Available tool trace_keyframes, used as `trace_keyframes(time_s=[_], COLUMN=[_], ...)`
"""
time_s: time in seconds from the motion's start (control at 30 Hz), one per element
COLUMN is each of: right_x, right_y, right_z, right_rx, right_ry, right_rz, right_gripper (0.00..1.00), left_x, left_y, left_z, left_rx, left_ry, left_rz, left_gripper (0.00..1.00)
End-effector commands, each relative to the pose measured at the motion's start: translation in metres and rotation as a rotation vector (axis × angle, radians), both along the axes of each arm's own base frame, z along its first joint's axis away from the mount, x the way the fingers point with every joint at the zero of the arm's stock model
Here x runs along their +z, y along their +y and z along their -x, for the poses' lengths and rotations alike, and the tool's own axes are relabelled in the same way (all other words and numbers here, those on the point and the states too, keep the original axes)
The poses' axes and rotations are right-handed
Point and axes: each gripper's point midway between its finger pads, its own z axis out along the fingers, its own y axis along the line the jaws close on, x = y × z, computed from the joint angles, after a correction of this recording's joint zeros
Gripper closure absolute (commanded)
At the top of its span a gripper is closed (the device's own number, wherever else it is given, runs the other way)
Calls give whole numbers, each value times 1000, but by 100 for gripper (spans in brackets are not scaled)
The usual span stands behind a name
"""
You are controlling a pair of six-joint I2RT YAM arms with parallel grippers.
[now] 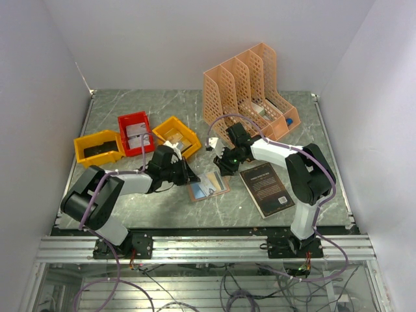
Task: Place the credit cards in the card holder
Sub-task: Insert the credit card into the card holder.
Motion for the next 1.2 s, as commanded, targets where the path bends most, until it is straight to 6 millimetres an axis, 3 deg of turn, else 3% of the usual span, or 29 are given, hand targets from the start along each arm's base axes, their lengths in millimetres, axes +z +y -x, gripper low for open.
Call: trace_keyframes(time_s=[0.0, 0.37, 1.17], right_x=[-19, -18, -21], right_y=[-3, -3, 1], right_z=[20, 20, 24], right_rx=[25, 27, 37], right_ry=[79, 77, 87], right_rz=[40, 39, 38], right_gripper=[68, 68, 68], left_x=[-8, -14, -22], left_y=[0, 8, 1], left_z=[2, 6, 4], left_rx=[28, 73, 73], left_ry=[10, 72, 122], left_rz=[-20, -71, -100], left_gripper=[93, 93, 93])
